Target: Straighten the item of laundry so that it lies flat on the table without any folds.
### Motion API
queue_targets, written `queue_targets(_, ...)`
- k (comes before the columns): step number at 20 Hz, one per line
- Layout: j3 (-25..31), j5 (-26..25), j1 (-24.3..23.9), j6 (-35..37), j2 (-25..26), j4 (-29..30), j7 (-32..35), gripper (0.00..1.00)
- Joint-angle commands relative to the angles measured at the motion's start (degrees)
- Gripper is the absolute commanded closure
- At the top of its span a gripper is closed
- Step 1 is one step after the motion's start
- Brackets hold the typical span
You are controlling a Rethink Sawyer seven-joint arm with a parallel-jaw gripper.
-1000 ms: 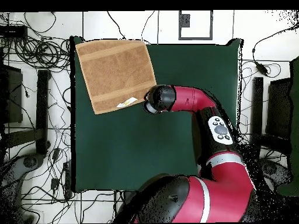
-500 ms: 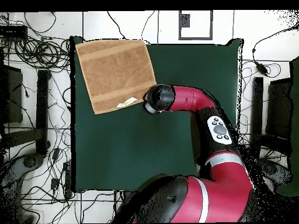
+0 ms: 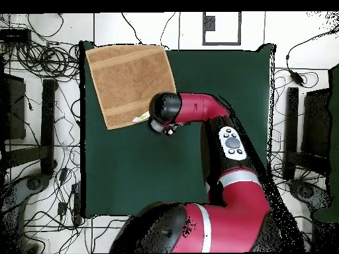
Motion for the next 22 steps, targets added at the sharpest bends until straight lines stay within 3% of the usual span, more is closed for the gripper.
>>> queue_targets(1,2.9,1.6,3.3,6.1,0.3,-1.4,-2.2,0.0)
queue_targets(7,2.5,2.2,4.4,-1.4,2.7,-0.5,2.1,0.0)
queue_targets(19,3.2,2.9,1.3,-22.3,4.5,11.2,6.1,0.0)
queue_targets(22,2.4,1.2,0.6,-26.5,6.2,12.4,4.5,0.0)
